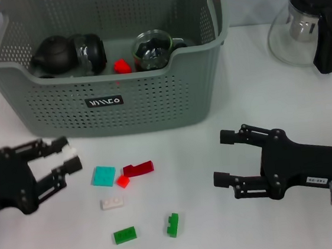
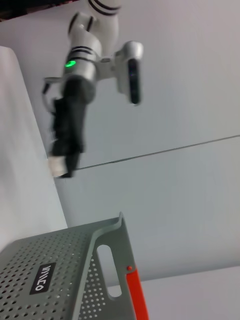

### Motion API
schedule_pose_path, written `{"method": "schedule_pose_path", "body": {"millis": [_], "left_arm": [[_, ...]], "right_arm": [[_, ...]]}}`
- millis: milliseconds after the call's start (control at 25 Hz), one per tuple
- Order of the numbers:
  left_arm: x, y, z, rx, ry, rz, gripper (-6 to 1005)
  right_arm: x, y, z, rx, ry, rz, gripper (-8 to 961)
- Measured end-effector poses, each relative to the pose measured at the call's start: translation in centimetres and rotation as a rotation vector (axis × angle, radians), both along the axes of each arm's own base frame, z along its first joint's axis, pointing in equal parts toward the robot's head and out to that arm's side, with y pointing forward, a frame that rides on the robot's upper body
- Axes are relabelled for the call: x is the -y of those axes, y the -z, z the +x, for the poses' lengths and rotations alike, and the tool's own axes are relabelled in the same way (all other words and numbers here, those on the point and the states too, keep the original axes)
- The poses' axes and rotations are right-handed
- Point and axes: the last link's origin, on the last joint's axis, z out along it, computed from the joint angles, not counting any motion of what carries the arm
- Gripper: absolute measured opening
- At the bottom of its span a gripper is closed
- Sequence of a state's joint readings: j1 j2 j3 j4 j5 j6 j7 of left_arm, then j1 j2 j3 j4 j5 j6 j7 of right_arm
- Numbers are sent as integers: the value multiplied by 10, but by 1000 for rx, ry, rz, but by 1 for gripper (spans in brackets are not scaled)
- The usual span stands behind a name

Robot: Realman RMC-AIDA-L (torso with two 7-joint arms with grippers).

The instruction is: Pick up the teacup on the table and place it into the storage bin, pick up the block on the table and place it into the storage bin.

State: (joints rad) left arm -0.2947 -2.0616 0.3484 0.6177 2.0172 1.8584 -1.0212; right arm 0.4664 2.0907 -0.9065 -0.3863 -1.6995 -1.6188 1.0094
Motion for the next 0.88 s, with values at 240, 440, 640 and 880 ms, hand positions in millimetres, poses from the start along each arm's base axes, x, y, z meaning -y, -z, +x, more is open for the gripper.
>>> {"method": "schedule_pose_path", "body": {"millis": [240, 440, 640, 880], "left_arm": [[-28, -31, 43, 245, 110, -26, 409], [-66, -47, 77, 353, 159, -23, 409], [-112, -51, 105, 327, 100, -22, 408], [-162, -49, 125, 126, -111, -61, 410]], "right_arm": [[0, 0, -1, 2, -5, -3, 909], [0, 1, -1, 3, -6, -5, 909], [0, 1, -1, 3, -7, -5, 910], [-1, 1, -2, 0, -6, -1, 910]]}}
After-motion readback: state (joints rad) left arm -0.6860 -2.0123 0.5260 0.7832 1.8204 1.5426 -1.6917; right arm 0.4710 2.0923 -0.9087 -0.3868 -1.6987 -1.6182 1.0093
